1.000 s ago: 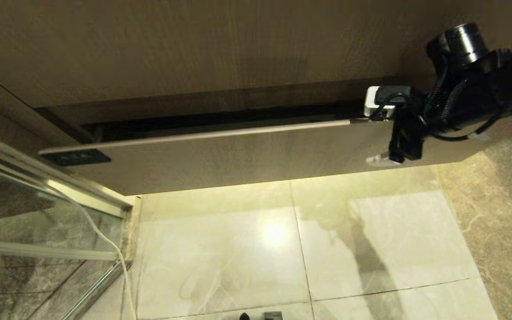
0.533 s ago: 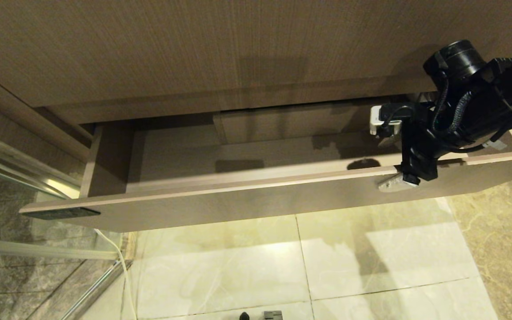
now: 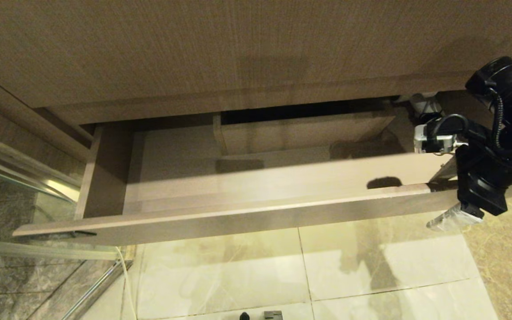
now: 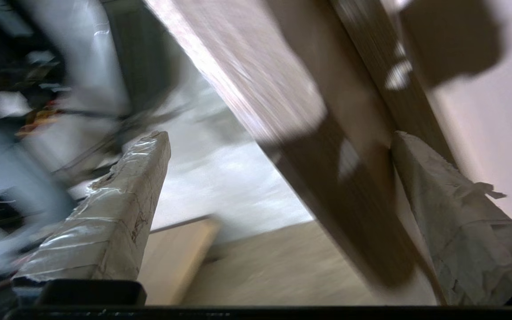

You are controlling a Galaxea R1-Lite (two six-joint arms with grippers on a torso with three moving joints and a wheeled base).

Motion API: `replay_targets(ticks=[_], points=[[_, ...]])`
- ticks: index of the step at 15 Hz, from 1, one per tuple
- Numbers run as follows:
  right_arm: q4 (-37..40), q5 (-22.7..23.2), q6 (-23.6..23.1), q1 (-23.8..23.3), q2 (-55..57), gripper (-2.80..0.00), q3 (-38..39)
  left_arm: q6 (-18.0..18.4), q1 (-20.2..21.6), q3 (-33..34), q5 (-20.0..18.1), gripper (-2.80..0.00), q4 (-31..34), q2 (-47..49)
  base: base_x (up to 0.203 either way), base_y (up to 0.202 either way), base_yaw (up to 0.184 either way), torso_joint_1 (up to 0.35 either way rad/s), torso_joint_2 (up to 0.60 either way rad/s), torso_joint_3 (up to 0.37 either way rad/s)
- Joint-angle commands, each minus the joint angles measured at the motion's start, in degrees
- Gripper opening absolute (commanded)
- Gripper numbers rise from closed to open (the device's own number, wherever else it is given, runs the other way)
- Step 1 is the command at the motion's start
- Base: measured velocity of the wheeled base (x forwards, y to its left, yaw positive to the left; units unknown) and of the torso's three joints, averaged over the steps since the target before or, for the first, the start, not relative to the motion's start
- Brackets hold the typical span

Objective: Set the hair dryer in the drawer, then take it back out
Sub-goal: Pull open the drawer

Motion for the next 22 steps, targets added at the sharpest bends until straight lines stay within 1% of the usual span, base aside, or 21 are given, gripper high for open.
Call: replay_targets(ticks=[1, 2, 3, 4, 6, 7, 9, 12, 15, 16, 17, 18, 20, 21, 22], points=[[-0.11, 5.35, 1.34, -0.79, -3.73, 0.00, 0.73, 0.00, 0.02, 0.02, 0.00, -2.80, -0.02, 0.09, 0.000, 0.000, 0.000, 0.000, 0.00, 0.000], [0.26, 6.95, 1.40, -1.14, -4.57, 0.00, 1.00, 0.00, 0.02, 0.02, 0.00, -2.80, -0.02, 0.08, 0.000, 0.000, 0.000, 0.000, 0.00, 0.000], [0.32, 7.32, 1.52, -1.56, -5.37, 0.00, 1.60, 0.00, 0.02, 0.02, 0.00, -2.80, -0.02, 0.00, 0.000, 0.000, 0.000, 0.000, 0.00, 0.000], [0.46, 8.66, 1.70, -1.85, -5.83, 0.00, 1.96, 0.00, 0.02, 0.04, 0.00, -2.80, -0.02, 0.02, 0.000, 0.000, 0.000, 0.000, 0.00, 0.000], [1.73, 14.45, 1.45, -3.20, -6.65, 0.00, 3.04, 0.00, 0.02, 0.02, 0.00, -2.80, -0.02, 0.08, 0.000, 0.000, 0.000, 0.000, 0.00, 0.000], [2.66, 15.39, 1.24, -3.91, -7.95, 0.00, 3.96, 0.00, 0.02, 0.02, 0.00, -2.80, -0.02, 0.00, 0.000, 0.000, 0.000, 0.000, 0.00, 0.000], [3.00, 15.86, 1.37, -5.67, -10.32, 0.00, 4.82, 0.00, 0.02, 0.02, 0.00, -2.80, -0.02, 0.00, 0.000, 0.000, 0.000, 0.000, 0.00, 0.000], [2.82, 15.77, 1.75, -12.03, -12.94, 0.00, 4.90, 0.00, 0.02, 0.02, 0.00, -2.80, -0.02, 0.08, 0.000, 0.000, 0.000, 0.000, 0.00, 0.000], [2.69, 15.90, 1.96, -21.33, -16.14, 0.00, 6.54, 0.00, 0.02, 0.02, 0.00, -2.80, -0.02, 0.09, 0.000, 0.000, 0.000, 0.000, 0.00, 0.000], [2.58, 16.15, 1.99, -24.84, -16.44, -2.22, 6.50, 0.00, 0.02, 0.02, 0.00, -2.80, -0.01, 0.00, 0.000, 0.000, 0.000, 0.000, 0.00, 0.000], [2.46, 16.26, 1.99, -27.55, -16.45, -2.80, 6.08, 0.00, 0.02, 0.02, 0.00, -2.80, -0.02, 0.00, 0.000, 0.000, 0.000, 0.000, 0.00, 0.000], [2.57, 16.24, 1.96, -30.12, -15.95, -2.80, 4.95, 0.00, 0.02, 0.02, 0.00, -2.80, -0.02, 0.02, 0.000, 0.000, 0.000, 0.000, 0.00, 0.000], [2.49, 16.21, 2.01, -33.82, -14.53, -2.80, 4.01, 0.00, 0.02, 0.02, 0.00, -2.80, -0.02, 0.01, 0.000, 0.000, 0.000, 0.000, 0.00, 0.000], [2.80, 16.03, 2.19, -35.08, -13.30, -2.80, 1.92, 0.00, 0.02, 0.02, 0.00, -2.80, -0.02, 0.09, 0.000, 0.000, 0.000, 0.000, 0.00, 0.000], [2.80, 15.74, 3.96, -36.22, -11.49, -2.80, -0.75, 0.00, 0.02, 0.02, 0.00, -2.80, -0.02, 0.08, 0.000, 0.000, 0.000, 0.000, 0.00, 0.000]])
